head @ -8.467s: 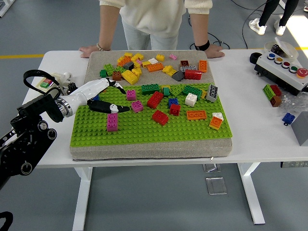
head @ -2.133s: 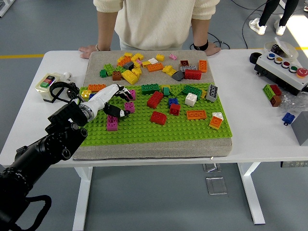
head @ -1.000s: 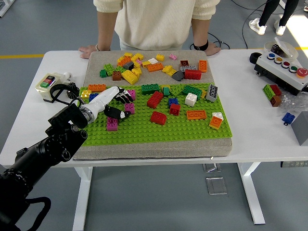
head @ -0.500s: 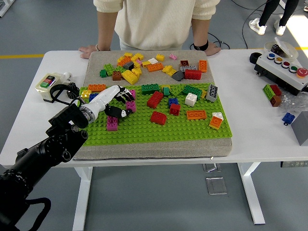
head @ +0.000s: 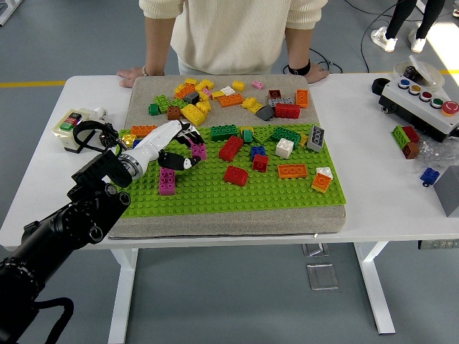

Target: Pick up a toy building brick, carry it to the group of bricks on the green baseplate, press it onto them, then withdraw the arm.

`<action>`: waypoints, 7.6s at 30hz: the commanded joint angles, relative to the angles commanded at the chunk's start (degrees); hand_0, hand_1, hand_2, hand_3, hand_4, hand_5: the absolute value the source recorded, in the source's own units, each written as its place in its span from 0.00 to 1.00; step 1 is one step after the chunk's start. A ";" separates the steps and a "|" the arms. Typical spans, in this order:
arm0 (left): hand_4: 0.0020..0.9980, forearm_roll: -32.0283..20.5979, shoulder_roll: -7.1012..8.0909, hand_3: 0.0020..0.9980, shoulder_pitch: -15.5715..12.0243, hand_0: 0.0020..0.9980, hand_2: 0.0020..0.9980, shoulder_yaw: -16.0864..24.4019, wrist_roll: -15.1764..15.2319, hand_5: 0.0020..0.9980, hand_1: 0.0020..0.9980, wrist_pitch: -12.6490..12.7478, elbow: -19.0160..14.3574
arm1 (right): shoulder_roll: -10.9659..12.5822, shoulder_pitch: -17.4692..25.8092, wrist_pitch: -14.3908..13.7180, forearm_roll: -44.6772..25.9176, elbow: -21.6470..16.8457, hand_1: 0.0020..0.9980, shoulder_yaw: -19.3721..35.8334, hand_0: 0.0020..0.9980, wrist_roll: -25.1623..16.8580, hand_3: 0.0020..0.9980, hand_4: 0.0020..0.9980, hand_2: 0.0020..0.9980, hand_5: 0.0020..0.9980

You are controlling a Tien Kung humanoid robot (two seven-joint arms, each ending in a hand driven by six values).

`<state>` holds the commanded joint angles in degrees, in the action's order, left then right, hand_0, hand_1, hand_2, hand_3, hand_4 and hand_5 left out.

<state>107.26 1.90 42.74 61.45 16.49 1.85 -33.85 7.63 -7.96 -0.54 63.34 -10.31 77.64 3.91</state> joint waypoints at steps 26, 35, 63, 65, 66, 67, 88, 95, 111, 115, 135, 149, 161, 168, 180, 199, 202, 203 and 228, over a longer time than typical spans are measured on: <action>0.67 2.19 6.24 0.53 -9.78 0.60 0.56 -0.26 -1.42 0.00 0.57 -1.66 -15.93 | 0.39 0.33 0.13 -0.12 0.00 0.67 1.34 0.75 -0.23 0.66 0.91 0.73 0.49; 0.67 2.66 7.24 0.53 -11.22 0.60 0.56 -0.34 -1.46 0.00 0.57 -1.75 -17.96 | 0.32 0.38 0.10 -0.16 0.00 0.67 1.23 0.75 -0.19 0.66 0.91 0.73 0.49; 0.68 3.39 8.59 0.53 -14.00 0.60 0.56 -0.13 -1.63 0.00 0.57 -2.00 -20.83 | 0.25 0.48 -0.04 -0.29 0.00 0.67 1.14 0.75 -0.16 0.66 0.91 0.73 0.49; 0.68 3.34 8.62 0.53 -14.06 0.60 0.56 -0.08 -1.62 0.00 0.57 -2.04 -20.86 | 0.25 0.51 -0.04 -0.28 0.00 0.67 1.17 0.75 -0.18 0.66 0.91 0.73 0.49; 0.68 3.33 8.64 0.53 -14.10 0.60 0.56 -0.06 -1.62 0.00 0.57 -2.06 -20.90 | 0.26 0.53 -0.04 -0.27 0.00 0.67 1.20 0.75 -0.18 0.66 0.91 0.73 0.49; 0.68 3.33 8.65 0.53 -14.14 0.60 0.56 -0.04 -1.62 0.00 0.57 -2.08 -20.94 | 0.27 0.55 -0.03 -0.26 0.00 0.67 1.21 0.75 -0.18 0.66 0.91 0.73 0.49; 0.68 3.30 8.51 0.53 -14.53 0.61 0.56 0.09 -1.63 0.00 0.57 -2.10 -20.37 | 0.28 0.56 -0.10 -0.34 0.00 0.67 1.36 0.75 -0.13 0.66 0.91 0.73 0.49; 0.69 3.22 8.46 0.53 -14.62 0.61 0.56 0.15 -1.59 0.00 0.57 -2.26 -20.28 | 0.32 0.54 -0.19 -0.40 0.00 0.67 1.37 0.75 -0.11 0.66 0.91 0.73 0.49; 0.69 3.32 8.67 0.53 -15.19 0.61 0.56 0.39 -1.81 0.00 0.57 -2.49 -22.97 | 0.24 0.71 -0.24 -0.43 0.00 0.68 1.29 0.75 -0.23 0.66 0.91 0.73 0.49; 0.69 3.37 8.70 0.53 -15.36 0.61 0.56 0.34 -1.91 0.00 0.57 -2.58 -23.52 | 0.25 0.72 -0.27 -0.45 0.00 0.68 1.27 0.75 -0.19 0.66 0.91 0.73 0.49; 0.70 3.46 8.36 0.53 -15.82 0.61 0.56 0.26 -2.02 0.00 0.57 -2.49 -22.97 | 0.21 0.65 -0.22 -0.48 0.00 0.68 1.15 0.75 -0.09 0.66 0.91 0.73 0.49; 0.71 3.58 8.26 0.53 -15.60 0.62 0.57 0.49 -1.93 0.00 0.58 -2.49 -22.64 | 0.23 0.55 -0.16 -0.40 0.00 0.67 1.36 0.75 -0.16 0.66 0.91 0.73 0.49; 0.72 3.89 8.27 0.54 -15.57 0.62 0.57 0.57 -1.87 0.00 0.58 -2.73 -22.59 | 0.32 0.51 -0.11 -0.38 0.00 0.67 1.57 0.75 -0.15 0.66 0.91 0.73 0.49; 0.73 4.04 8.25 0.54 -15.60 0.63 0.57 0.59 -1.80 0.00 0.59 -2.93 -22.58 | 0.28 0.52 -0.11 -0.39 0.00 0.67 1.66 0.75 -0.21 0.66 0.91 0.73 0.49; 0.75 4.26 8.20 0.54 -15.49 0.65 0.57 0.65 -1.84 0.00 0.60 -2.88 -22.59 | 0.32 0.51 -0.07 -0.30 0.00 0.67 1.83 0.75 -0.15 0.66 0.91 0.73 0.49; 0.78 4.51 8.23 0.54 -15.70 0.67 0.58 0.49 -1.83 0.00 0.61 -3.03 -22.46 | 0.21 0.54 -0.18 -0.25 0.00 0.67 1.64 0.75 -0.13 0.66 0.91 0.73 0.49; 0.79 4.51 8.20 0.55 -15.70 0.68 0.58 0.49 -1.84 0.00 0.62 -2.99 -22.44 | 0.20 0.49 -0.21 -0.29 0.00 0.67 1.60 0.76 -0.12 0.66 0.92 0.73 0.49; 0.79 4.53 8.20 0.55 -15.71 0.68 0.58 0.49 -1.85 0.00 0.62 -2.95 -22.44 | 0.19 0.49 -0.21 -0.31 0.00 0.67 1.57 0.76 -0.13 0.66 0.92 0.73 0.49; 0.89 5.76 8.30 0.59 -16.15 0.81 0.63 1.68 -0.09 0.00 0.75 -4.63 -24.14 | 0.20 0.46 -0.15 -0.26 0.00 0.67 1.84 0.75 -0.15 0.66 0.92 0.73 0.48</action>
<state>113.02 10.21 26.59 63.13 16.40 -2.78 -57.99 7.82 -7.50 -0.69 63.08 -10.31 79.48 3.76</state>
